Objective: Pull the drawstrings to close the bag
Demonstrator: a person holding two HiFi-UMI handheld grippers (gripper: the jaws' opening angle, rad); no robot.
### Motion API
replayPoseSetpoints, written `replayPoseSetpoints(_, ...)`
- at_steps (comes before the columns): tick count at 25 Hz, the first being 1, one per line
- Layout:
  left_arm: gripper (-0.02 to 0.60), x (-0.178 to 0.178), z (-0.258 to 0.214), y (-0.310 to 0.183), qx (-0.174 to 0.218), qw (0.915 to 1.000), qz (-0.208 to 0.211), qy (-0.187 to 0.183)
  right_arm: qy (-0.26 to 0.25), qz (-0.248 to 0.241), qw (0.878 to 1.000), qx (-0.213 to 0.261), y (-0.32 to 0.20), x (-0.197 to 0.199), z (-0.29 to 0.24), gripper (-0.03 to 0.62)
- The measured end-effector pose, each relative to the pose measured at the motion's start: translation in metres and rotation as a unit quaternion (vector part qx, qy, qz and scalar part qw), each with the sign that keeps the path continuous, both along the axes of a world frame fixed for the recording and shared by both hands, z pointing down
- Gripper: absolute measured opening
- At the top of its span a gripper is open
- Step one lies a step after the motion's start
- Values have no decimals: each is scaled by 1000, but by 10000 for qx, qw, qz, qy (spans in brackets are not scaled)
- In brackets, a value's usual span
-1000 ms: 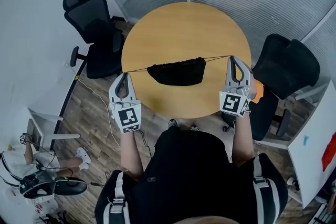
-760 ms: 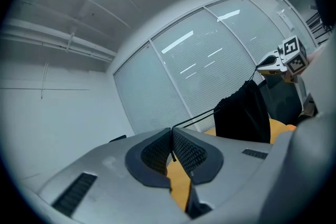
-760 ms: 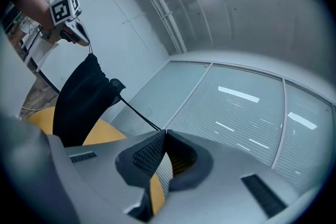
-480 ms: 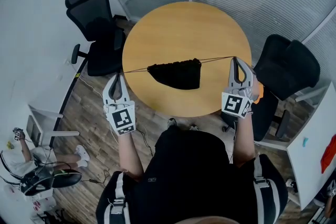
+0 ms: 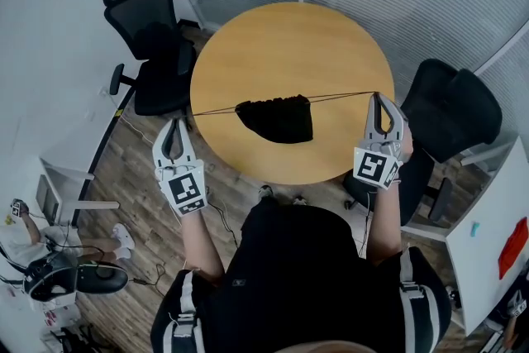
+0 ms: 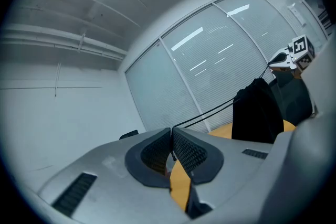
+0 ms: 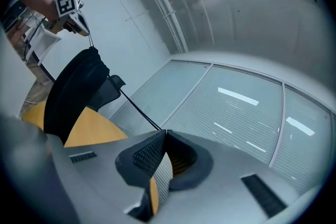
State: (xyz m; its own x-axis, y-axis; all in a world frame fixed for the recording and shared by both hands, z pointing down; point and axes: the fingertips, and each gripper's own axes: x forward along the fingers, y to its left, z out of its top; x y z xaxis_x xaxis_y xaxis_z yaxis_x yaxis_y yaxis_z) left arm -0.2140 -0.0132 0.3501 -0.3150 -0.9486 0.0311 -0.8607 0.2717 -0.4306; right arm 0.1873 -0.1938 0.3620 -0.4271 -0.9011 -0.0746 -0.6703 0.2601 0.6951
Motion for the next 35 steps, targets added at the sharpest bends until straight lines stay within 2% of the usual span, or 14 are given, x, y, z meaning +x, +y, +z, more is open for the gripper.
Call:
replayPoseSetpoints(17, 21, -17, -3, 4, 46, 9996, -294, 8, 101, 200, 9997, 24, -19, 24, 1, 61)
replayPoseSetpoints(35, 21, -27, 5, 5, -93, 9974, -705, -101, 401, 446, 9982, 96, -37, 49, 12, 61)
